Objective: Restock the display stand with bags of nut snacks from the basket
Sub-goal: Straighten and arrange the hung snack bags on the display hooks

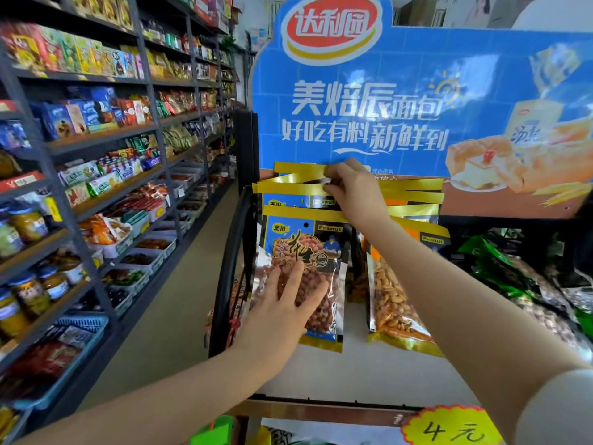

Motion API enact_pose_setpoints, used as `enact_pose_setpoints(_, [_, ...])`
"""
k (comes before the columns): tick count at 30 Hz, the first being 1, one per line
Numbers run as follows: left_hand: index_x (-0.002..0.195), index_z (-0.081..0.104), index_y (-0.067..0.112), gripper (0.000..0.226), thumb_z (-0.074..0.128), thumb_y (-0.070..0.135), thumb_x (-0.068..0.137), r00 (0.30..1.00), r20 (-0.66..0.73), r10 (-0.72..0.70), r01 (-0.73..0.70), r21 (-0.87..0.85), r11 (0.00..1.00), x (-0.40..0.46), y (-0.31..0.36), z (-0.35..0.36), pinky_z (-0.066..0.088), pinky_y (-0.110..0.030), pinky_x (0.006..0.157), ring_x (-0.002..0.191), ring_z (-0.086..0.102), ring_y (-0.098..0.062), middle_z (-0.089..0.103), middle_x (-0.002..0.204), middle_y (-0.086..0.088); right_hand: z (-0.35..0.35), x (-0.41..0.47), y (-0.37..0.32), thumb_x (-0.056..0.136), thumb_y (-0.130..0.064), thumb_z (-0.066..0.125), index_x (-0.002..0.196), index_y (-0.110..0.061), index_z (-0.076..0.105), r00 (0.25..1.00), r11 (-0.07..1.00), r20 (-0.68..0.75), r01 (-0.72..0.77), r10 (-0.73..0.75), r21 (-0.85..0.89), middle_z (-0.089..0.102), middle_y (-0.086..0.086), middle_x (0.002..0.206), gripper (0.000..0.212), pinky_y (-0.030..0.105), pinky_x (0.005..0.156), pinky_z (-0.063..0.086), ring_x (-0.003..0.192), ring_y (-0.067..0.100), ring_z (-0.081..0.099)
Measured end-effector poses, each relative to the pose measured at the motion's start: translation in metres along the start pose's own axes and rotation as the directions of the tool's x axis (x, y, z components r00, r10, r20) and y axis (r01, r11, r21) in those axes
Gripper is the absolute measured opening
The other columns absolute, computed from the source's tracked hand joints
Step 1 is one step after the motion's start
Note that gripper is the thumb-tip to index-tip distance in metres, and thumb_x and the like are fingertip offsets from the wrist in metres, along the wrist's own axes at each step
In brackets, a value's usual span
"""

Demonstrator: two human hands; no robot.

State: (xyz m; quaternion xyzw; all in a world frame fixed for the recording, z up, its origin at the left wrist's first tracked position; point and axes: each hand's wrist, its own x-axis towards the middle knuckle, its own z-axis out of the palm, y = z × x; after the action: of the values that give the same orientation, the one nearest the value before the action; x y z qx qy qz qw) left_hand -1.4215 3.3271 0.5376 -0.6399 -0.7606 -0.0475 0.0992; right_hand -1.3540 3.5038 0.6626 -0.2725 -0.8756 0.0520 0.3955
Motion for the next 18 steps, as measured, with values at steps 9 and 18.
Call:
enact_pose_setpoints(9, [0.143,-0.010,0.036,0.094,0.062,0.040,0.081,0.996,0.081,0.042,-0.045,0.024,0.999,0.016,-0.004,-0.022,0.010,-0.052,0.114,0.142,-0.012,-0.030,-0.020,0.154,-0.003,-0.018,0.009,-0.015,0.091,-0.024,0.055,0.120,-0.013,0.059,0.925,0.967,0.375,0.047,0.052,-0.250,0.062,0.016,0.116,0.031,0.038,0.078,0.047,0.104,0.035,0.058])
enact_pose_setpoints(18, [0.142,-0.011,0.036,0.092,0.059,0.042,0.082,0.991,0.104,0.089,-0.089,-0.011,0.996,0.019,0.002,-0.020,0.021,-0.053,0.113,0.142,-0.016,-0.023,-0.025,0.153,0.002,-0.015,0.001,-0.009,0.089,-0.041,0.055,0.115,-0.008,0.055,0.986,0.854,0.169,0.091,-0.003,-0.513,0.055,0.015,0.122,0.042,0.043,0.091,0.042,0.117,0.034,0.047])
